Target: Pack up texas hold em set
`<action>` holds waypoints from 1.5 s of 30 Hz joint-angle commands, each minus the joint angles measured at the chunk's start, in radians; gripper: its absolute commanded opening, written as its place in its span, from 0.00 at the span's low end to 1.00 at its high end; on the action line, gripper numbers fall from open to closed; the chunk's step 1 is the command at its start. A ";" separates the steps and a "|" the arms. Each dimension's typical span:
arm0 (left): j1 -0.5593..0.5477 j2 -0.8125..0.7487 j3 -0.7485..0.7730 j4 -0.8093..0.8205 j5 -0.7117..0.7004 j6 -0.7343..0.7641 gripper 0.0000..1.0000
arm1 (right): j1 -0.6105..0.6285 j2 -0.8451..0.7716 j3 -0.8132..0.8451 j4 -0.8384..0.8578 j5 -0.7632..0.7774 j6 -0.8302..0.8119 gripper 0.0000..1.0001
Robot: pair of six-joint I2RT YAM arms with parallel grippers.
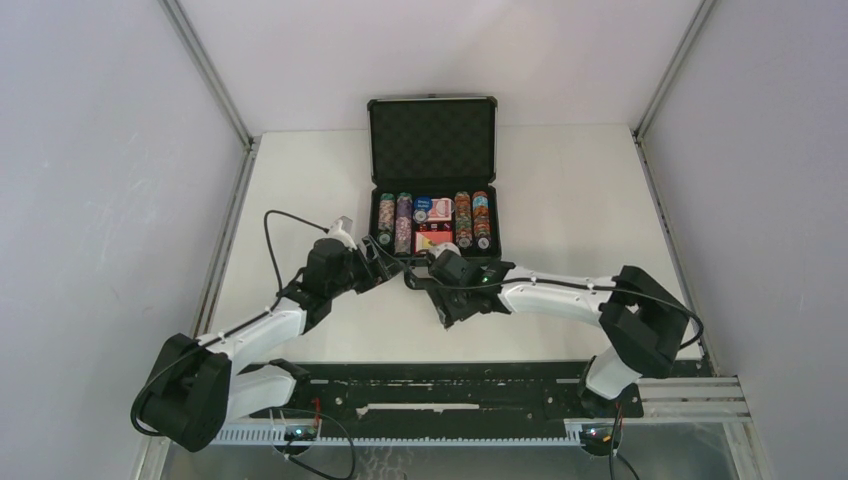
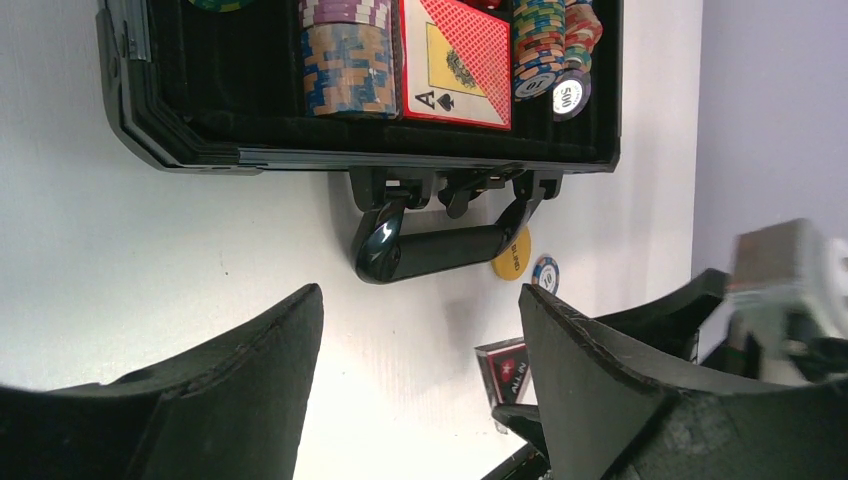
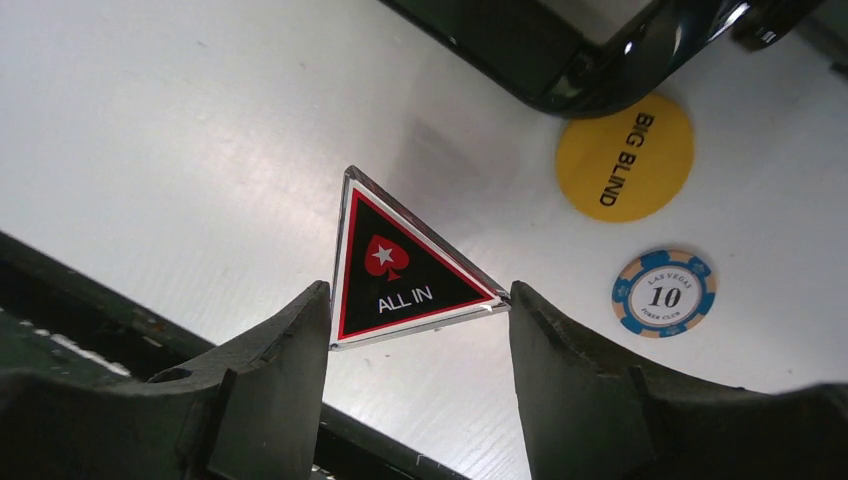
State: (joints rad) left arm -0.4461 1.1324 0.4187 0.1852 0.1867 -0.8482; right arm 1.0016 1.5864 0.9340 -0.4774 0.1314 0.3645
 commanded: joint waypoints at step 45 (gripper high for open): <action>0.007 0.028 -0.005 0.020 -0.017 0.014 0.76 | -0.300 0.160 0.482 0.039 -0.033 -0.237 0.88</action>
State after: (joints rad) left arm -0.4461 1.1587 0.4191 0.1833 0.1753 -0.8459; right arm 0.6960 1.9167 1.5082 -0.5190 0.0696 0.1188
